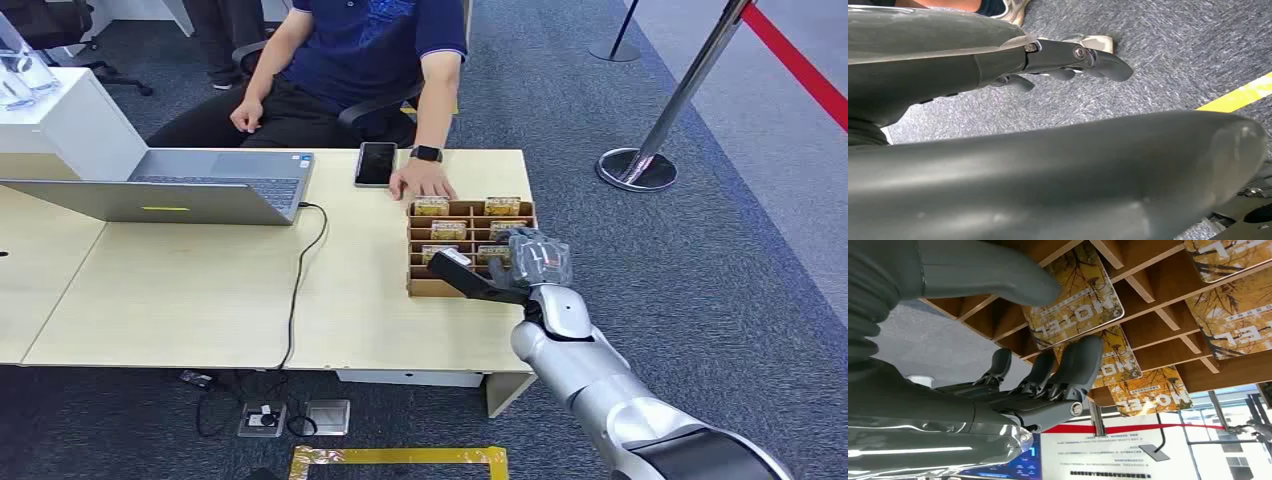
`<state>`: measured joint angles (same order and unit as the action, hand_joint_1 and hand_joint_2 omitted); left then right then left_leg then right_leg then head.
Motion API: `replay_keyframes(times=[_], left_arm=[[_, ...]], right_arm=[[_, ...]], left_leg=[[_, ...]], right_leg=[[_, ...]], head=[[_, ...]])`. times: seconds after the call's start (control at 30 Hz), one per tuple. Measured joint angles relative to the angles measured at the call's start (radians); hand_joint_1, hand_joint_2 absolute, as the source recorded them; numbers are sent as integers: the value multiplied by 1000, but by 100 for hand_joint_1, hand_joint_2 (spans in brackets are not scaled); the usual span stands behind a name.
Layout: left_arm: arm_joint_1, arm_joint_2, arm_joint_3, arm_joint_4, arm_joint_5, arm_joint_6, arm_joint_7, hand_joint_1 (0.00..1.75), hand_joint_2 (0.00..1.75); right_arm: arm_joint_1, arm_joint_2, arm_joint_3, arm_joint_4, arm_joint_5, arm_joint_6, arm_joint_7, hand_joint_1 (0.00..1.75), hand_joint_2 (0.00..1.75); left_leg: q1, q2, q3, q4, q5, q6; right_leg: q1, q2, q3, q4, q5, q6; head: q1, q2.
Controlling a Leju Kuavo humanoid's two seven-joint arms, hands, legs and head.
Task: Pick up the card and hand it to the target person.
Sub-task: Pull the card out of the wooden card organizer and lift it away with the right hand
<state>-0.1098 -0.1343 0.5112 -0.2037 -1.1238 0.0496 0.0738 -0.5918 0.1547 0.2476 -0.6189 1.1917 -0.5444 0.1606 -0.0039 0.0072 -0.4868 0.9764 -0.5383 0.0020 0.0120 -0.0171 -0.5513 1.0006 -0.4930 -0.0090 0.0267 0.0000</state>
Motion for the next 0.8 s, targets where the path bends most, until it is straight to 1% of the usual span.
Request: replay_keyframes(times=[0.03, 0.07, 0.1, 0.13, 0.17, 0.3, 0.63, 0.8], left_arm=[[0, 0, 0, 0, 0, 0, 0, 0, 0], [0, 0, 0, 0, 0, 0, -1, 0, 0], [0, 0, 0, 0, 0, 0, -2, 0, 0], [0, 0, 0, 0, 0, 0, -3, 0, 0], [0, 0, 0, 0, 0, 0, -3, 0, 0], [0, 0, 1, 0, 0, 0, -5, 0, 0], [-1, 0, 1, 0, 0, -3, -6, 0, 0], [-1, 0, 6, 0, 2, -2, -8, 0, 0]], right_arm=[[0, 0, 0, 1, 4, -1, 1, 131, 175], [0, 0, 0, 1, 7, -2, 2, 138, 175], [0, -1, 0, 2, 13, -6, 4, 154, 175], [0, -1, 0, 3, 19, -9, 5, 159, 175], [0, -1, 0, 4, 22, -14, 6, 158, 175], [0, -1, -1, 6, 33, -23, 8, 167, 175], [0, -2, -11, 16, 63, -36, 19, 158, 175], [-2, -2, -15, 21, 65, -39, 19, 170, 175]], left_leg=[[0, 0, 0, 0, 0, 0], [0, 0, 0, 0, 0, 0], [0, 0, 0, 0, 0, 0], [0, 0, 0, 0, 0, 0], [0, 0, 0, 0, 0, 0], [0, 0, 0, 0, 0, 0], [0, 0, 0, 0, 0, 0], [0, 0, 0, 0, 0, 0]], right_leg=[[0, 0, 0, 0, 0, 0], [0, 0, 0, 0, 0, 0], [0, 0, 0, 0, 0, 0], [0, 0, 0, 0, 0, 0], [0, 0, 0, 0, 0, 0], [0, 0, 0, 0, 0, 0], [0, 0, 0, 0, 0, 0], [0, 0, 0, 0, 0, 0]], head=[[0, 0], [0, 0], [0, 0], [0, 0], [0, 0], [0, 0], [0, 0], [0, 0]])
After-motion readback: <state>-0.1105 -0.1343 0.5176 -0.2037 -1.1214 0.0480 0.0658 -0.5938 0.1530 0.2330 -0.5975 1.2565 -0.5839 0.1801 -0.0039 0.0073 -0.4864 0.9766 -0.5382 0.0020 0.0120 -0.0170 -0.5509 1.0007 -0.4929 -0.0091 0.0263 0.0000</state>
